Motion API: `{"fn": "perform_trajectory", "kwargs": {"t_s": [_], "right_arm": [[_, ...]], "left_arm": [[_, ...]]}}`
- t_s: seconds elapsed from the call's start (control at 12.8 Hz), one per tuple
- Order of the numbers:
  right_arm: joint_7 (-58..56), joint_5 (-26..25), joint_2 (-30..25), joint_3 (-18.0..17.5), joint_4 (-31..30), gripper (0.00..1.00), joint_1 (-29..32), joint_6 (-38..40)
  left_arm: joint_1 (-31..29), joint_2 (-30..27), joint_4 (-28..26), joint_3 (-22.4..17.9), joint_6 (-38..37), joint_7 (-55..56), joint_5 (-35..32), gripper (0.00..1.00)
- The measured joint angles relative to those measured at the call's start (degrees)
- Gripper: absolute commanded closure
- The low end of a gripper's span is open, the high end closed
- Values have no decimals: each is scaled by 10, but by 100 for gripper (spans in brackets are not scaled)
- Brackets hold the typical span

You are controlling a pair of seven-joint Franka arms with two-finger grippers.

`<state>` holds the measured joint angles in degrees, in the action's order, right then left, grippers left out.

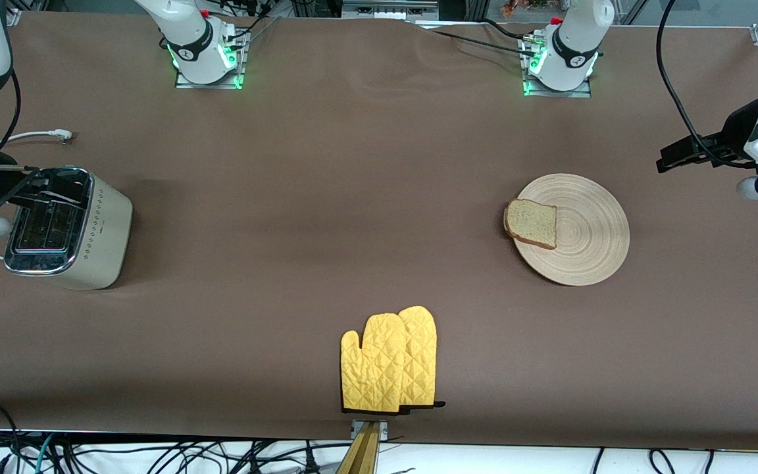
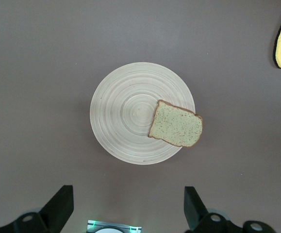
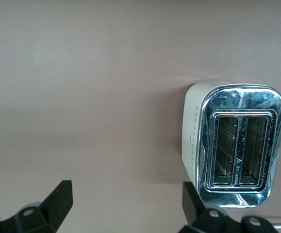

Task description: Move plate and put bread in toaster

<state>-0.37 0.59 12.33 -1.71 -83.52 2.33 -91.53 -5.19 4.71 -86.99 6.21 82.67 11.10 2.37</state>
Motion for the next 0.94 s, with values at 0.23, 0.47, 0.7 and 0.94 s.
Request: {"fn": "perform_trajectory", "kwargs": {"t_s": [0.23,0.47,0.7,0.94], "right_arm": [[0,0,0,0,0,0,0,0],[0,0,0,0,0,0,0,0],[0,0,0,0,0,0,0,0],[0,0,0,0,0,0,0,0]], "left_arm": [[4,4,0,4,1,16,0,0],[6,5,0,5,1,20,0,0],[6,5,1,5,1,21,0,0],[6,5,2,5,1,21,0,0]]}}
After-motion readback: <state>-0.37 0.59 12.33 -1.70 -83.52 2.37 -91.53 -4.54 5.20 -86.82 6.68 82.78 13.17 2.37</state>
